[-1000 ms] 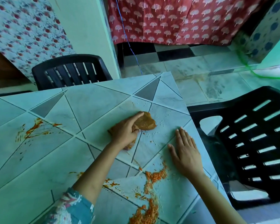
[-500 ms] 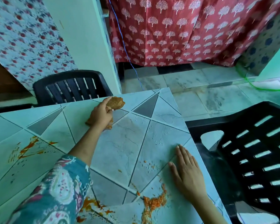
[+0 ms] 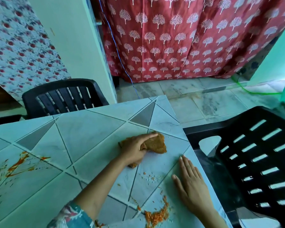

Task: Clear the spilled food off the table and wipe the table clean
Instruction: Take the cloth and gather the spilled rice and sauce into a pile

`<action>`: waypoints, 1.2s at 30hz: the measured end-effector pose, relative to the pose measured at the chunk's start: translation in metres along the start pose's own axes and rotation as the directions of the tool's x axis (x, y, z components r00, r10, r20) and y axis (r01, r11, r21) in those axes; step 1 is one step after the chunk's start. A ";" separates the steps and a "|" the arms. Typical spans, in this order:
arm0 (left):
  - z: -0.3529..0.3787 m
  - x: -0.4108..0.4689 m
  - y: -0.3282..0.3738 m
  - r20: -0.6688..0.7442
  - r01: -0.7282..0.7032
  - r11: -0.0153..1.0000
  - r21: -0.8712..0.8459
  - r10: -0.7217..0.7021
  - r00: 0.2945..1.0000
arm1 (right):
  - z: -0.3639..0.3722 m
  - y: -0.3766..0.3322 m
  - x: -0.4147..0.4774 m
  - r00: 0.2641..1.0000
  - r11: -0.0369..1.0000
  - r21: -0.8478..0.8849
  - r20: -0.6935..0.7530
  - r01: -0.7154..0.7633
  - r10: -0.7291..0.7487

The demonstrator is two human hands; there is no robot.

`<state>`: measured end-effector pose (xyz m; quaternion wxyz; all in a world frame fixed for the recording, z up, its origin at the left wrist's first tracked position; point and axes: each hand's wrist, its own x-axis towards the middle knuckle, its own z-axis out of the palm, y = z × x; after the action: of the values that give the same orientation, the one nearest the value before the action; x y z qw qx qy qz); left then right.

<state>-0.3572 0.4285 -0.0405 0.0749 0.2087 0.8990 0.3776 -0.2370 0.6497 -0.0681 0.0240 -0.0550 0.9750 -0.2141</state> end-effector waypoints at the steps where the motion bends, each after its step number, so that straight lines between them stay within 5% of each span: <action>1: -0.003 -0.007 0.005 0.058 -0.024 0.999 -0.045 0.026 0.998 | 0.000 0.001 -0.001 1.000 1.000 -0.008 0.007 0.003 -0.002; 3: -0.016 -0.010 0.006 0.047 -0.050 0.994 -0.099 0.055 0.997 | -0.002 0.000 -0.001 1.000 0.999 -0.027 0.011 0.017 -0.017; 5: -0.035 0.002 -0.003 -0.121 -0.028 0.995 -0.091 0.017 0.993 | -0.003 -0.001 -0.001 1.000 0.999 -0.037 0.020 0.023 -0.022; 8: -0.065 0.035 -0.030 -0.375 0.154 0.988 0.008 -0.140 0.916 | -0.005 -0.003 0.001 0.999 1.000 -0.029 0.041 -0.006 0.008; 11: -0.081 0.070 -0.058 -0.444 0.310 0.948 0.075 -0.247 0.862 | -0.007 -0.005 -0.001 0.997 0.997 -0.058 0.061 -0.048 0.052; 15: -0.058 0.109 -0.067 -0.331 0.318 0.941 0.112 -0.266 0.905 | -0.009 -0.009 0.000 0.997 0.995 -0.082 0.032 -0.061 0.064; 21: -0.004 0.102 -0.025 -0.110 0.042 0.999 0.034 -0.038 0.993 | -0.007 -0.007 0.001 0.999 0.997 -0.069 0.013 -0.038 0.039; 31: 0.010 -0.019 0.037 0.256 -0.057 0.992 -0.112 0.084 0.963 | -0.019 -0.001 -0.003 0.995 0.999 -0.044 0.097 -0.025 0.029; 36: -0.010 0.033 0.053 -0.023 -0.017 0.990 -0.137 0.014 1.000 | -0.027 0.005 -0.027 0.993 0.990 -0.132 0.109 -0.037 0.052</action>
<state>-0.3727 0.4690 0.0050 0.0761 0.2057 0.8702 0.4412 -0.2121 0.6689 -0.0451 0.0798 -0.0466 0.9850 -0.1460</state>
